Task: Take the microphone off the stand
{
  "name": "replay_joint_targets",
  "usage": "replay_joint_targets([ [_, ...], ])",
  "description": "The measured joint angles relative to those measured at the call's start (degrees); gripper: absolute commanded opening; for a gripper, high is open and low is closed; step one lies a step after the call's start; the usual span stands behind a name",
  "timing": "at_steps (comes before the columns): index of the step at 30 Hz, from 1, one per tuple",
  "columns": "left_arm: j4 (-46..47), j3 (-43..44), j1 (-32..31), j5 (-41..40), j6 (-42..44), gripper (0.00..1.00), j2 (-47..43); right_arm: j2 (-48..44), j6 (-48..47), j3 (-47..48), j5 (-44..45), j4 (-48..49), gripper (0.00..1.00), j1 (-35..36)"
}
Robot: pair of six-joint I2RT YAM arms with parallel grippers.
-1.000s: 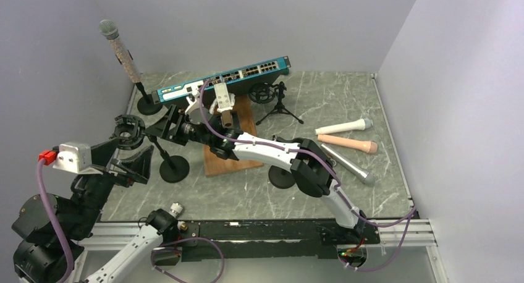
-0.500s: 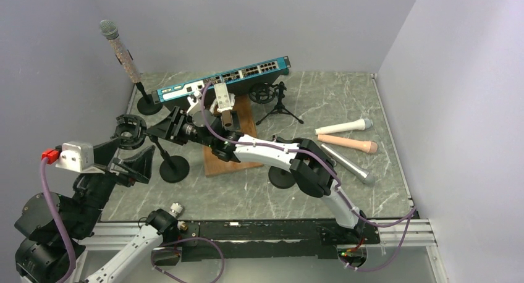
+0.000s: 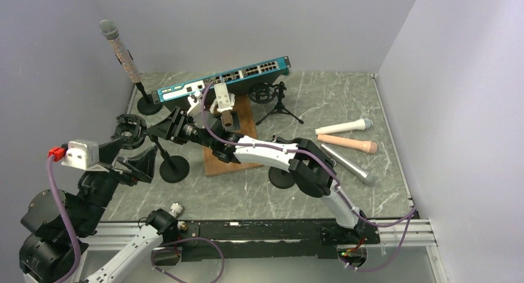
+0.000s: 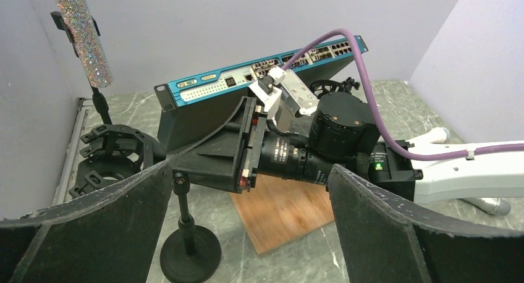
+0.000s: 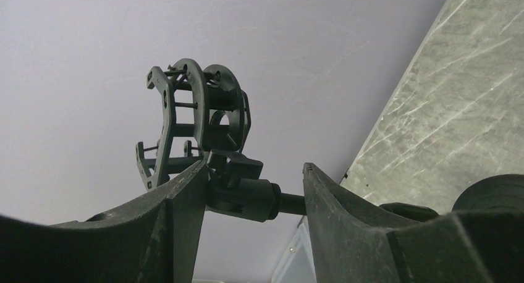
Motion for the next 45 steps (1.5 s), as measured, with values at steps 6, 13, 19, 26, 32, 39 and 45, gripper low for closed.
replay_joint_targets([
  [6, 0.0, 0.0, 0.0, 0.2, -0.1, 0.99, 0.0, 1.6, -4.2, 2.7, 3.3, -4.3, 0.58, 0.7],
  [13, 0.0, -0.2, 0.0, 0.4, -0.1, 0.99, 0.0, 2.8, -8.0, 3.5, 7.3, -6.8, 0.60, 1.9],
  [19, 0.1, -0.2, 0.0, 0.7, -0.3, 0.99, 0.0, 2.8, -13.2, 4.3, 7.0, -7.5, 0.71, 1.8],
  [26, 0.1, -0.2, 0.0, 1.0, -0.5, 0.99, 0.0, 0.3, -20.3, 1.9, 6.2, -8.3, 0.77, 1.3],
  [32, 0.4, -0.9, 0.0, 1.1, -0.9, 0.99, 0.0, 0.3, -21.4, 0.8, 6.3, -6.8, 0.77, 1.5],
  [39, 0.4, -2.1, 0.0, 1.4, -1.4, 0.99, 0.0, 3.7, -23.2, 4.9, 7.3, -8.3, 0.78, 2.0],
  [45, 0.4, -2.1, 0.0, 1.5, -1.4, 0.99, 0.0, 3.7, -25.2, 2.8, 8.3, -10.6, 0.78, 2.2],
])
